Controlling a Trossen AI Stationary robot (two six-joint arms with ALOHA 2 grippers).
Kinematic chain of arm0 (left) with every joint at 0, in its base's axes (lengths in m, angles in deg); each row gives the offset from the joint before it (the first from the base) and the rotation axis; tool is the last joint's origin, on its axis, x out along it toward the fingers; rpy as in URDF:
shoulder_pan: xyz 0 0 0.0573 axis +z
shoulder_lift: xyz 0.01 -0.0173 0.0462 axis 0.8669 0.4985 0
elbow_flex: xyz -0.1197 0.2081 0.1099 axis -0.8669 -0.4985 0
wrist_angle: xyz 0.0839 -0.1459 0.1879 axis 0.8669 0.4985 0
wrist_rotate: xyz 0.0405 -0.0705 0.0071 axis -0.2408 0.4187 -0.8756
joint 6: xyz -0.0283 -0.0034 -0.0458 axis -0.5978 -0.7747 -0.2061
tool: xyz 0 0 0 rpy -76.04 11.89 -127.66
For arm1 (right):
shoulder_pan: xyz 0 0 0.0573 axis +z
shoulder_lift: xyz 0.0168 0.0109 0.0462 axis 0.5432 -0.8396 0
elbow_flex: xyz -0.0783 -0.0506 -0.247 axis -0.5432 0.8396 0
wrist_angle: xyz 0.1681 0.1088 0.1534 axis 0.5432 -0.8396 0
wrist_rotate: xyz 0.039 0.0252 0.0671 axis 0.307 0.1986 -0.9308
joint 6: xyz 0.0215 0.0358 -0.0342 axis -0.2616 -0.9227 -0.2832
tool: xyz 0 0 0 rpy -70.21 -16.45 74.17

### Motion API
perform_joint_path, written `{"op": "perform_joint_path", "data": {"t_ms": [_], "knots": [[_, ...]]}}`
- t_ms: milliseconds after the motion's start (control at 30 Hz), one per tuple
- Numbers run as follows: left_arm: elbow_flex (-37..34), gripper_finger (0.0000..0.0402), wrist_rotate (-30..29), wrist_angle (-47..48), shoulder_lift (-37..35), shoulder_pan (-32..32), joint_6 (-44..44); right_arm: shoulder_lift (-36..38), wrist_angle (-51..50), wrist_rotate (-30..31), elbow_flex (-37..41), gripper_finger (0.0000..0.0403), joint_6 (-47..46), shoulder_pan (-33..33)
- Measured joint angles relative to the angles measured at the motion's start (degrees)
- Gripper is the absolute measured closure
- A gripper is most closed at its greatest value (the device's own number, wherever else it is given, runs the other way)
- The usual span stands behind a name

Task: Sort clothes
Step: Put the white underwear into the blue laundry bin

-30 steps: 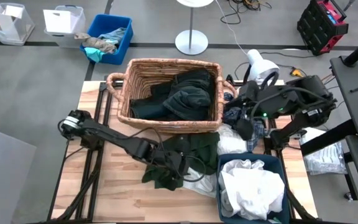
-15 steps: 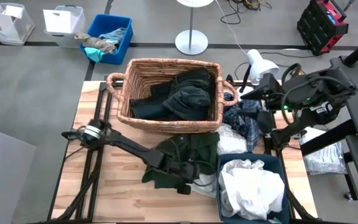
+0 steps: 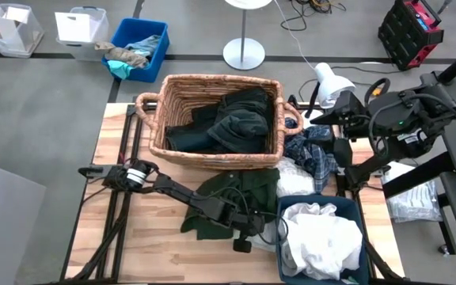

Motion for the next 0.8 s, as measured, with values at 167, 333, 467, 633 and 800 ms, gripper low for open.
{"op": "perform_joint_path", "data": {"t_ms": [167, 333, 467, 633, 800], "knots": [[0.05, 0.0398, 0.07, 4.64, -2.26, -0.42, -1.27, -0.57, 0.33, 0.03, 0.02, 0.0145, -0.81, 0.00], [-0.03, 0.0401, 0.20, 6.22, -6.30, -1.74, 0.04, -1.01, 0.44, 0.01, 0.07, 0.0148, -1.56, -0.02], [-0.01, 0.0401, 0.80, 8.34, -11.10, -1.85, 0.69, -1.07, 0.53, 0.05, 0.07, 0.0143, -1.61, -0.02], [-0.10, 0.0401, 0.91, 10.75, -17.42, -1.19, 2.94, -1.00, 0.89, 0.03, 0.07, 0.0142, -2.08, -0.02], [-0.08, 0.0401, 0.31, 9.78, -23.37, -0.04, 2.88, -0.85, 0.87, 0.03, 0.07, 0.0150, -2.46, -0.02]]}}
